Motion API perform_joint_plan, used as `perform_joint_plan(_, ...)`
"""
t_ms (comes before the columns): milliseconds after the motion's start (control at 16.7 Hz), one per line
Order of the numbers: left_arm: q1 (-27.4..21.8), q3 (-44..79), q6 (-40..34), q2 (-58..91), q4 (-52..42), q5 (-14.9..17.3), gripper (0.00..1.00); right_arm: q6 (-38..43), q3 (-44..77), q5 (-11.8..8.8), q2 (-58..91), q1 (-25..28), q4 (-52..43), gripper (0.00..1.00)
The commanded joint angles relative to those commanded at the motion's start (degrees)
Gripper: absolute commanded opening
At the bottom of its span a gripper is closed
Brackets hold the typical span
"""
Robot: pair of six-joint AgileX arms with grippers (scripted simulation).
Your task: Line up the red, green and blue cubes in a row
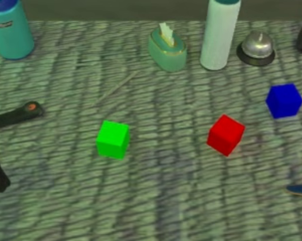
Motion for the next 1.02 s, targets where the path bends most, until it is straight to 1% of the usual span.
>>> perform_joint_plan(240,0.0,0.0,0.0,0.0,0.0,0.0,1.00,-0.4,1.7,-0.1,1.7,0.6,-1.3,1.00)
perform_joint_plan(480,0.0,0.0,0.0,0.0,0.0,0.0,1.00,-3.0,12.3,-0.2,12.5,3.4,-8.3,1.00)
perform_joint_plan(720,0.0,0.0,0.0,0.0,0.0,0.0,1.00,-6.9,29.3,0.0,32.8,7.6,-19.5,1.00)
perform_joint_plan(1020,0.0,0.0,0.0,0.0,0.0,0.0,1.00,-12.7,53.4,0.1,65.4,13.8,-36.3,1.00)
